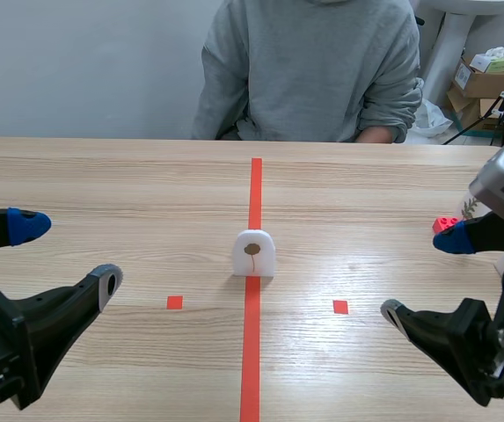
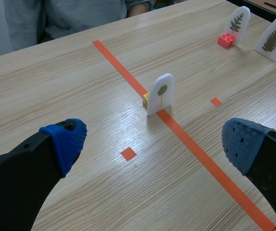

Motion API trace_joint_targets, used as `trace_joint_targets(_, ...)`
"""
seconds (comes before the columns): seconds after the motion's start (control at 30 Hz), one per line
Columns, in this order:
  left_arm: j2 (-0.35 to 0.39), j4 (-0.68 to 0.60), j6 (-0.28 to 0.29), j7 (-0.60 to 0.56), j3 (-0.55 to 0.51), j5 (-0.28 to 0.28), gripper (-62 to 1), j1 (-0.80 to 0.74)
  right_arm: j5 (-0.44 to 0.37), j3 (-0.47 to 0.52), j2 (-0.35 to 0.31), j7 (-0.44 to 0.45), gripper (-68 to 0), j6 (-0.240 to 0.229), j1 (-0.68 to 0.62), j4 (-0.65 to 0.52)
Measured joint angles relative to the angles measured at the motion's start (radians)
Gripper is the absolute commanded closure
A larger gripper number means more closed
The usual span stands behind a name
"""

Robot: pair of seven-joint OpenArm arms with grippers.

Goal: Do the leaf sorting experiment

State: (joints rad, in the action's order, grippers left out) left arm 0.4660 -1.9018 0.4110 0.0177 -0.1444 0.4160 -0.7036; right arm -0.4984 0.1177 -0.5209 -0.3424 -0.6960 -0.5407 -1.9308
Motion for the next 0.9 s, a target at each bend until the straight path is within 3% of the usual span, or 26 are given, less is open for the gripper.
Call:
trace_joint_targets(0.2,0.000,0.014,0.010,0.057,0.000,-0.002,-60.2,0.055,0.003,0.000,0.000,0.000,-57.7,0.000,0.000,0.000)
trace_joint_targets(0.3,0.003,0.083,0.059,0.061,0.002,-0.008,-60.2,0.138,0.004,0.000,0.000,0.000,-57.7,0.000,0.000,0.000)
trace_joint_targets(0.37,0.021,0.150,0.057,0.061,0.030,-0.008,-60.2,0.202,0.004,0.000,0.000,0.000,-57.7,0.000,0.000,0.000)
trace_joint_targets(0.6,0.108,0.414,0.057,0.061,0.303,-0.037,-60.2,0.497,0.010,0.000,0.000,-0.003,-57.7,0.000,0.000,0.000)
trace_joint_targets(0.83,0.095,0.704,0.055,0.037,0.638,-0.060,-60.2,0.835,0.031,0.000,0.000,-0.003,-57.7,0.000,0.000,0.000)
trace_joint_targets(0.9,0.069,0.779,0.054,0.036,0.709,-0.097,-60.2,0.917,0.035,0.000,0.000,-0.003,-57.7,0.000,0.000,0.000)
